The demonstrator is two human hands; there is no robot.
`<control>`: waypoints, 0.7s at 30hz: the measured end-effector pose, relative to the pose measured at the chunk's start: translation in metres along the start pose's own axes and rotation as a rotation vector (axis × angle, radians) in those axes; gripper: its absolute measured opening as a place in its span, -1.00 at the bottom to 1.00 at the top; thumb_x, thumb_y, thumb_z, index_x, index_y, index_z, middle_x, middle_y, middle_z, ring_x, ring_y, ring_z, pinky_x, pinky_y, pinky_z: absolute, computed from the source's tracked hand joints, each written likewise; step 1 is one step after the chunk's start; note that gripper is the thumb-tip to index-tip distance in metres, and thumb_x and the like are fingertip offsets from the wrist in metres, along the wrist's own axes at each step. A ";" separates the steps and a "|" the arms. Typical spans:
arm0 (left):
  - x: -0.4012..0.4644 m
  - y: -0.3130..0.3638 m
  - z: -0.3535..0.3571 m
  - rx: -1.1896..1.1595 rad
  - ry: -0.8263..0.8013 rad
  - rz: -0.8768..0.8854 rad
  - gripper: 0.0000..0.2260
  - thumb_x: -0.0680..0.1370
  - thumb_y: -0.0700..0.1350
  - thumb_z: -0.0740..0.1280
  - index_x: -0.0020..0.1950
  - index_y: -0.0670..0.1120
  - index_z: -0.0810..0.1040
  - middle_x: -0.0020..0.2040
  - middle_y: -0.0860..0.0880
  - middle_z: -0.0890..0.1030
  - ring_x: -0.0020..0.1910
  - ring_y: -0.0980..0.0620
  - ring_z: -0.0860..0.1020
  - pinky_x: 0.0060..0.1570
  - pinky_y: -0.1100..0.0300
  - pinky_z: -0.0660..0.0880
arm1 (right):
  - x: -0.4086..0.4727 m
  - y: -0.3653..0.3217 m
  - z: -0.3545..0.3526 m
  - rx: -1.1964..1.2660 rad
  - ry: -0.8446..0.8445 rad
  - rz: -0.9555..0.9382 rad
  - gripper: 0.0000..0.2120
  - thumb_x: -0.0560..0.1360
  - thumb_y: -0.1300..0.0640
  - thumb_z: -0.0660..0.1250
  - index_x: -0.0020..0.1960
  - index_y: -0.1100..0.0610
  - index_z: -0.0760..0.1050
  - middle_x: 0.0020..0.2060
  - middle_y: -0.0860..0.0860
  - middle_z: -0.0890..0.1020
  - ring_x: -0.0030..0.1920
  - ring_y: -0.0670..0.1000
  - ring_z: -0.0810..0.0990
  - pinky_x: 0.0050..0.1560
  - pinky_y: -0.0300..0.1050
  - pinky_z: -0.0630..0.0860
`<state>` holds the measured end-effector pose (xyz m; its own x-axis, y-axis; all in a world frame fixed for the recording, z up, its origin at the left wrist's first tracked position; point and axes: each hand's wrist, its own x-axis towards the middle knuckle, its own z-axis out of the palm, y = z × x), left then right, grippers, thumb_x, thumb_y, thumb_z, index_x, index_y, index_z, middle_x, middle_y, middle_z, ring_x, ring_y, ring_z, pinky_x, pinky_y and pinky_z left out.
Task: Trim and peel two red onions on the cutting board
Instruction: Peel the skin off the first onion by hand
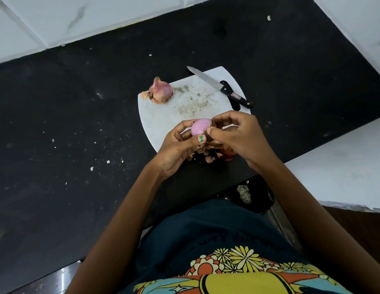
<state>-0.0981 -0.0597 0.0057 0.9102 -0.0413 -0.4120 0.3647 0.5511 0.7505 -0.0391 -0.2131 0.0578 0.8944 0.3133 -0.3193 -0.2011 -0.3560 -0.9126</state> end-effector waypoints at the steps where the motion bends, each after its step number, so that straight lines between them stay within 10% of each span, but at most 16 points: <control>1: 0.000 0.000 0.000 0.002 -0.002 0.003 -0.64 0.34 -0.31 0.37 0.11 -0.11 0.50 -0.16 0.02 0.69 -0.20 0.13 0.64 -0.22 0.35 0.56 | 0.000 0.000 0.001 -0.011 0.006 -0.006 -0.79 0.35 0.21 0.50 -0.03 0.17 0.62 -0.18 0.07 0.70 -0.20 0.11 0.70 -0.12 0.09 0.66; 12: 0.006 -0.002 -0.003 -0.063 0.015 -0.013 -0.38 0.11 -0.01 0.64 0.09 -0.12 0.54 -0.21 -0.04 0.69 -0.27 0.14 0.65 -0.20 0.33 0.60 | 0.004 0.005 -0.002 0.050 0.081 -0.059 -0.82 0.46 0.37 0.31 -0.08 0.15 0.63 -0.28 0.10 0.68 -0.36 -0.01 0.67 -0.34 -0.26 0.58; 21: 0.008 -0.003 -0.006 -0.050 0.028 -0.038 -0.39 0.10 0.11 0.65 0.05 -0.10 0.59 -0.30 0.01 0.65 -0.31 0.17 0.61 -0.21 0.31 0.59 | 0.002 0.009 -0.005 -0.233 -0.036 -0.415 -0.81 0.54 0.20 0.34 0.14 0.10 0.59 0.01 -0.04 0.57 0.00 -0.15 0.57 -0.12 -0.40 0.49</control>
<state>-0.0931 -0.0568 -0.0034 0.8898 -0.0404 -0.4546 0.3882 0.5907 0.7074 -0.0374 -0.2201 0.0505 0.8650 0.4995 0.0479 0.2689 -0.3809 -0.8846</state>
